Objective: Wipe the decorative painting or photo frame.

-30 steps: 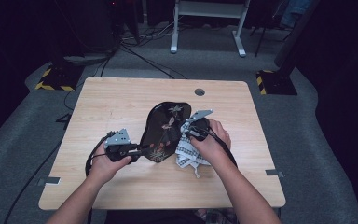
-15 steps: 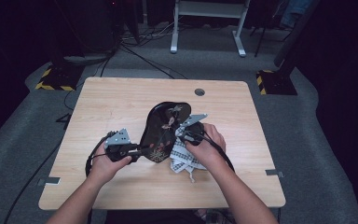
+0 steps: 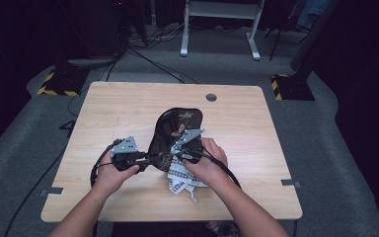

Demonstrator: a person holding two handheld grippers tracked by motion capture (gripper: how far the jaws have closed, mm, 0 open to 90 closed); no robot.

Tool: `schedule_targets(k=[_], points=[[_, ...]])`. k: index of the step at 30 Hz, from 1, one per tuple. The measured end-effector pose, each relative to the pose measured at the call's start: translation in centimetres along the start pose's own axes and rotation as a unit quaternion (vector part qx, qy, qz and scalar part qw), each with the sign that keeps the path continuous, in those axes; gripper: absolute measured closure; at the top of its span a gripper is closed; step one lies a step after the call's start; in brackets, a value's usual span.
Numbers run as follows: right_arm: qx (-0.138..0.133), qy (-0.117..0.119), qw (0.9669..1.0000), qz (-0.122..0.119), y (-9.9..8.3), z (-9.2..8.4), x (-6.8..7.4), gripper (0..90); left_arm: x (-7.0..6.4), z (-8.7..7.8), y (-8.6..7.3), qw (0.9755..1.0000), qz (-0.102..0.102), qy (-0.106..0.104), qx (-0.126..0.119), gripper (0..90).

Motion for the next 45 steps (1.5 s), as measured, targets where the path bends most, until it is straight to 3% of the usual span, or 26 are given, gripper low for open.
schedule_targets(k=[5,16,26,33,45], points=[[0.0,0.004,0.9999,0.015,-0.3,-0.1,-0.9,80.3,0.1,0.0,0.0,1.0,-0.001,-0.001,-0.001,76.5],[0.007,-0.047,0.9976,0.051,-1.9,-1.1,-5.4,80.3,0.1,0.0,0.0,1.0,0.0,-0.003,-0.001,76.1],[0.006,-0.066,0.995,0.076,-2.7,-1.6,-7.7,80.4,0.0,0.0,0.0,1.0,0.0,-0.004,-0.002,75.6],[0.012,-0.07,0.9953,0.066,-2.6,-1.3,-7.2,80.3,0.0,0.1,0.0,1.0,0.0,-0.004,-0.001,75.4],[0.018,-0.033,0.9988,0.031,-2.1,0.0,-3.9,80.2,0.0,0.1,0.0,1.0,-0.002,-0.004,0.0,75.4]])
Point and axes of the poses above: each handheld gripper's, and its own axes: z roughly forward along the jaws, y roughly out of its top, x roughly to its left, the point moved 5 cm from there along z, roughly forward along the jaws, and after that the axes turned 5 degrees about -x, right-handed, at the moved point
